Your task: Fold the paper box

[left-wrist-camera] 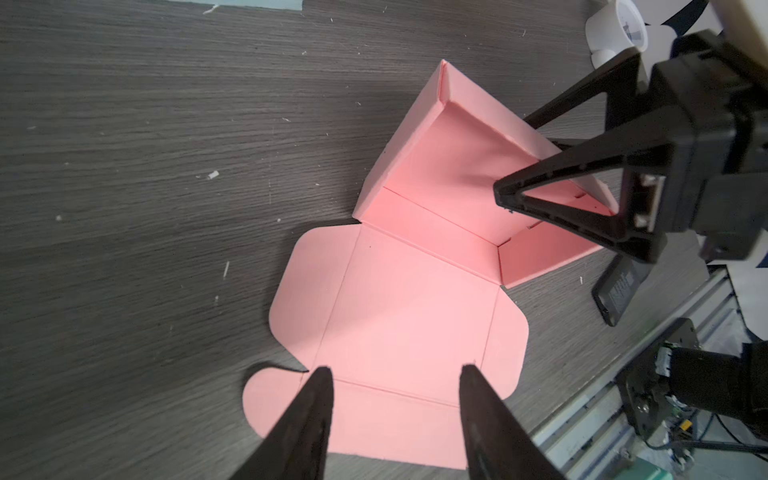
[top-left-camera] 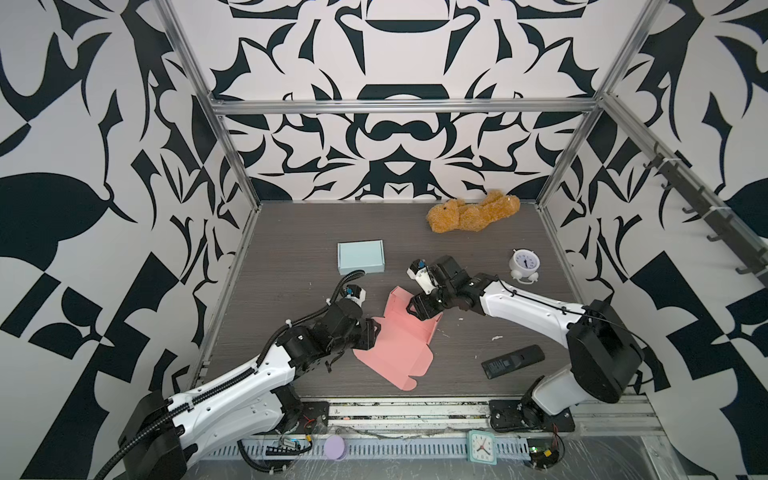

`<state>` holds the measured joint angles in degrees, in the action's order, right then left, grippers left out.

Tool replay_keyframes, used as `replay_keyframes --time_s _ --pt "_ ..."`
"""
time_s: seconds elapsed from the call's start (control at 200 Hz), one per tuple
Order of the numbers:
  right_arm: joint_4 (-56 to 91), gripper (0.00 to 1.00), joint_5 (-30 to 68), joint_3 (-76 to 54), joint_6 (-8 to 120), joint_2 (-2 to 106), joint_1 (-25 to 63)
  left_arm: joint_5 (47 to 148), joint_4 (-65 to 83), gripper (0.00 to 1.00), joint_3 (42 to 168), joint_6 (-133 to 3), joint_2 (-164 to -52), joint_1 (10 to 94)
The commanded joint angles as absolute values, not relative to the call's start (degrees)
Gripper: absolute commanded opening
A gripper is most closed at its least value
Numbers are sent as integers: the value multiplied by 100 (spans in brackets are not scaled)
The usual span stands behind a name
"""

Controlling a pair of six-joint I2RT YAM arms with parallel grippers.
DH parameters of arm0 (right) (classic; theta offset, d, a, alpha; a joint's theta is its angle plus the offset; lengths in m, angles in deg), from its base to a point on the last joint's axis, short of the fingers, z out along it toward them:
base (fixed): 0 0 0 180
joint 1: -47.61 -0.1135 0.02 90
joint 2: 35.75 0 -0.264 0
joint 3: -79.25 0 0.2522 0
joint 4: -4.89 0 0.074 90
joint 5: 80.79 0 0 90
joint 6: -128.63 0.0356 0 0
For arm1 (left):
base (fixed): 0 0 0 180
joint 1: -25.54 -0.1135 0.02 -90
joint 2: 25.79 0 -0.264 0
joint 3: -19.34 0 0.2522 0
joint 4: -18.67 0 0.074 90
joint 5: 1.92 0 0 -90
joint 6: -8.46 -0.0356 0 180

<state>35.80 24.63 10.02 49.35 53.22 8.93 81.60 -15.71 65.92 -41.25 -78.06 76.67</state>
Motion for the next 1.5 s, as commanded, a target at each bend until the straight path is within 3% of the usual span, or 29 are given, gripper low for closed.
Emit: replay_keyframes --time_s 0.0,1.495 --pt "3400 66 2651 853 4917 5303 988 8201 -2033 54 6782 -3936 -7690 7687" --pt "2640 65 3120 1433 5049 5881 1807 8636 -2127 61 6202 -2966 -7340 7443"
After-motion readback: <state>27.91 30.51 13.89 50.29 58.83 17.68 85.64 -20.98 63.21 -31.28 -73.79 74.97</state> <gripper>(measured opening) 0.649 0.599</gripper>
